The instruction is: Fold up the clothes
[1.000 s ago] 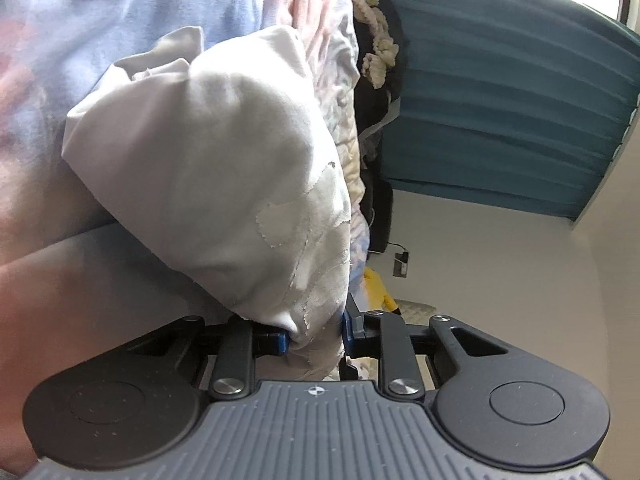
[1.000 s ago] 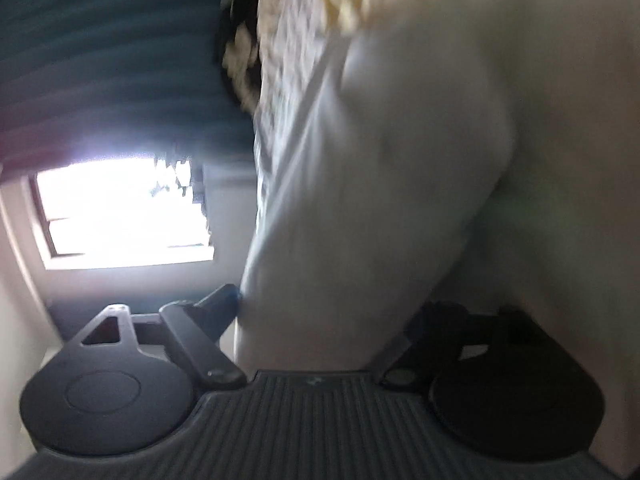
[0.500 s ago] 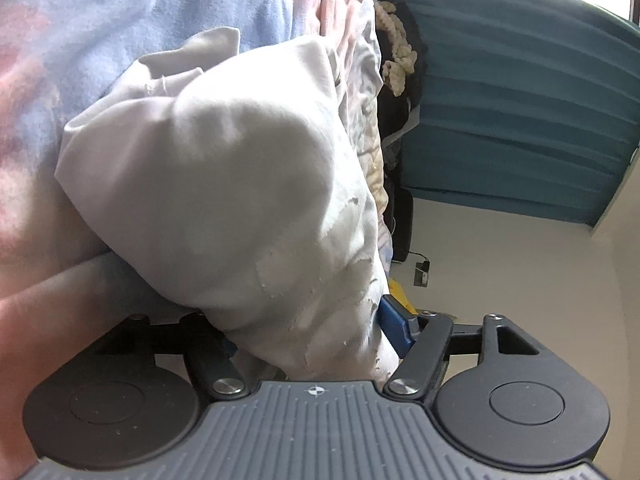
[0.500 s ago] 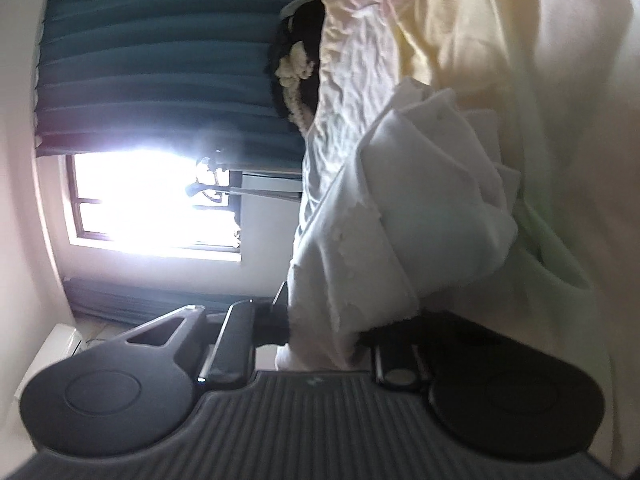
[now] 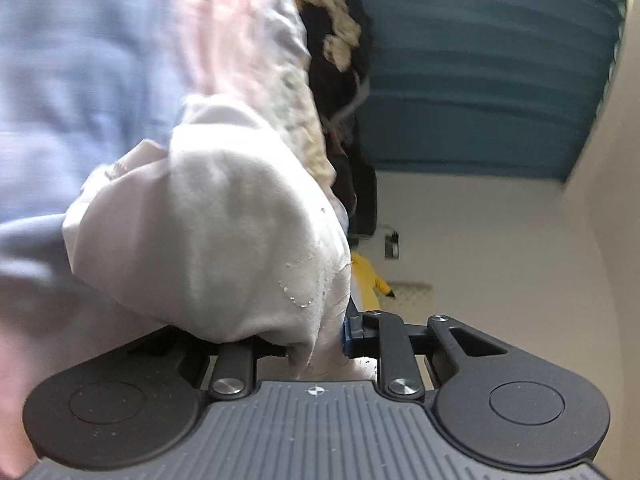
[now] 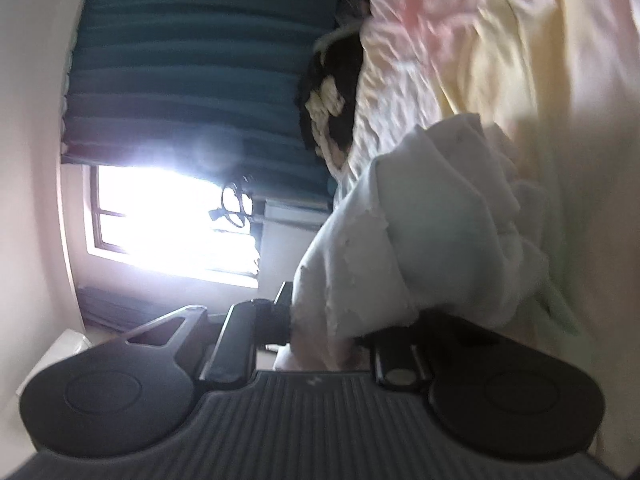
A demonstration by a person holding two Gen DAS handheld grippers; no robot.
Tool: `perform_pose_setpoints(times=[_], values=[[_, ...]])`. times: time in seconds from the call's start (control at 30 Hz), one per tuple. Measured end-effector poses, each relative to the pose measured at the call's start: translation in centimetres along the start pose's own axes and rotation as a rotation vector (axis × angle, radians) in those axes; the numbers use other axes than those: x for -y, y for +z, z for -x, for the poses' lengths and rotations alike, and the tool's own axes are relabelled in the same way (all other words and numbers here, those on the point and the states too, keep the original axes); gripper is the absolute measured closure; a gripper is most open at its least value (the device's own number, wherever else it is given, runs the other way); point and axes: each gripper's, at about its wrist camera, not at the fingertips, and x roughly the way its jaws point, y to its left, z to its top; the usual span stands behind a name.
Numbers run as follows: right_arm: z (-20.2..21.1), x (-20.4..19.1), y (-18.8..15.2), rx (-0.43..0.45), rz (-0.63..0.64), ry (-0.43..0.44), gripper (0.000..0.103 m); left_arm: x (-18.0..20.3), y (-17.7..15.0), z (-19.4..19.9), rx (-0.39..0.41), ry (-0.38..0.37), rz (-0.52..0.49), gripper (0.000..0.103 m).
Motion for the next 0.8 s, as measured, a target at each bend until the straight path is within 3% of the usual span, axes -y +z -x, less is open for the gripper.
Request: perform_pose_setpoints(times=[0.13, 0.37, 0.43, 0.5, 0.6, 0.7, 0.8], values=[[0.7, -2.5, 4.9, 0.066, 0.023, 0.000, 0.083, 4.9, -0.7, -6.0, -0.071, -0.002, -0.058, 0.077], [1.1, -5.6, 17.7, 0.199, 0.112, -0.043, 0.083, 12.3, -1.8, -20.4, -0.185, -0.016, -0.169, 0.077], [0.6, -5.7, 21.3, 0.234, 0.140, -0.062, 0.083, 13.1, -6.3, -22.7, -0.201, -0.006, -0.220, 0.077], [0.2, -5.7, 24.9, 0.268, 0.169, -0.080, 0.083, 13.9, -7.5, -26.3, -0.222, -0.020, -0.241, 0.077], [0.4, -4.4, 29.0, 0.306, 0.232, -0.071, 0.083, 13.8, -8.5, -30.7, -0.262, -0.069, -0.261, 0.077], [1.5, -1.1, 30.9, 0.329, 0.292, -0.050, 0.083, 10.8, -9.2, -34.6, -0.315, -0.074, -0.345, 0.076], [3.0, 5.2, 30.7, 0.322, 0.257, -0.092, 0.083, 6.9, -10.5, -35.4, -0.380, 0.024, -0.420, 0.076]])
